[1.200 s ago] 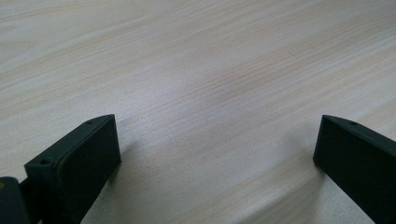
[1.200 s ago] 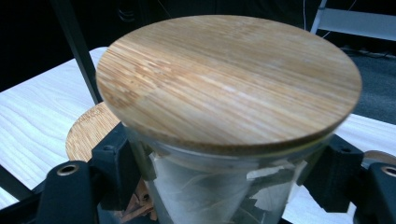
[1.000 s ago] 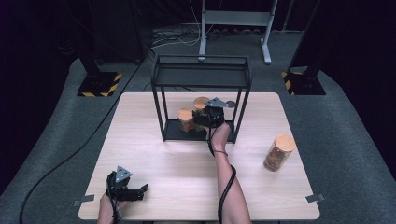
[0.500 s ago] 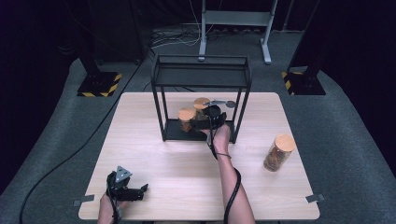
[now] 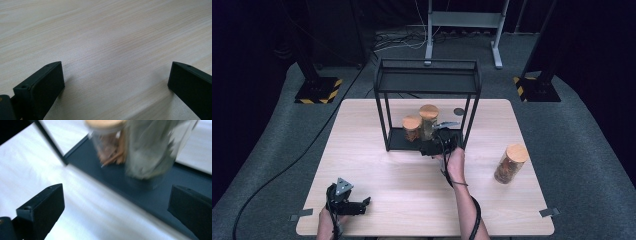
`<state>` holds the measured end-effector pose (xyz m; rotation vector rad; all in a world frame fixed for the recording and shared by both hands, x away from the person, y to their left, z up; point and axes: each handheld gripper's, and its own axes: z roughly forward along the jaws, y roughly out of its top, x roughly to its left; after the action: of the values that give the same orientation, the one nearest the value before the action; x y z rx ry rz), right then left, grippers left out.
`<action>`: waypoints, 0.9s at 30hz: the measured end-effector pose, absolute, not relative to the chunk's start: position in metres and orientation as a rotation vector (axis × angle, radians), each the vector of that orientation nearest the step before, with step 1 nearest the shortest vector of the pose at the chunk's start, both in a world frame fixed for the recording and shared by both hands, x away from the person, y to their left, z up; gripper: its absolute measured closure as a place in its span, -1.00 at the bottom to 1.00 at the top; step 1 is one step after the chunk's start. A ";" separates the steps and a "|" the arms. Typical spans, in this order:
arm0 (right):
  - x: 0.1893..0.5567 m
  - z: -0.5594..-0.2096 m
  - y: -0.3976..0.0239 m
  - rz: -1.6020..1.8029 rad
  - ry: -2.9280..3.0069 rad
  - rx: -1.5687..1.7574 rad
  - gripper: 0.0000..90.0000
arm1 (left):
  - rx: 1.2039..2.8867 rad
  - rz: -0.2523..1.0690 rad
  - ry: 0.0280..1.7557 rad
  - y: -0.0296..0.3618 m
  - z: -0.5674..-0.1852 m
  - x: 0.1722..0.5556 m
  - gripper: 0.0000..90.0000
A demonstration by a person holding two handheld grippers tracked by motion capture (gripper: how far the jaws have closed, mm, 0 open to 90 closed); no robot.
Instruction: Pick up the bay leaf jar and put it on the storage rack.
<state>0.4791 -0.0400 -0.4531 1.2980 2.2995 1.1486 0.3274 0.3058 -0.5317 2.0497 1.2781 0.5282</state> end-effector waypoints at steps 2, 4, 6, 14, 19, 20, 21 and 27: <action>0.470 -0.455 -0.043 1.161 2.318 1.279 -1.00 | 2.050 0.528 1.278 0.306 -0.532 0.327 -1.00; 0.459 -0.458 -0.046 1.160 2.325 1.263 -1.00 | 2.049 0.528 1.278 0.306 -0.532 0.327 -1.00; 0.448 -0.462 -0.050 1.162 2.335 1.254 -1.00 | 2.049 0.528 1.278 0.306 -0.532 0.327 -1.00; 0.407 -0.484 -0.062 1.163 2.366 1.249 -1.00 | 2.049 0.530 1.281 0.306 -0.532 0.327 -1.00; 0.385 -0.501 -0.073 1.174 2.384 1.246 -1.00 | 2.049 0.531 1.282 0.306 -0.532 0.327 -1.00; 0.379 -0.504 -0.076 1.180 2.383 1.247 -1.00 | 2.049 0.531 1.282 0.306 -0.532 0.327 -1.00; 0.376 -0.506 -0.078 1.179 2.379 1.247 -1.00 | 2.049 0.531 1.282 0.306 -0.532 0.327 -1.00; 0.356 -0.516 -0.094 1.178 2.354 1.254 -1.00 | 2.049 0.531 1.282 0.306 -0.532 0.327 -1.00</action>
<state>0.3555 -0.0944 -0.5157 1.2537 2.3538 1.1779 0.3274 0.3060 -0.5315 2.0492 1.2819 0.5311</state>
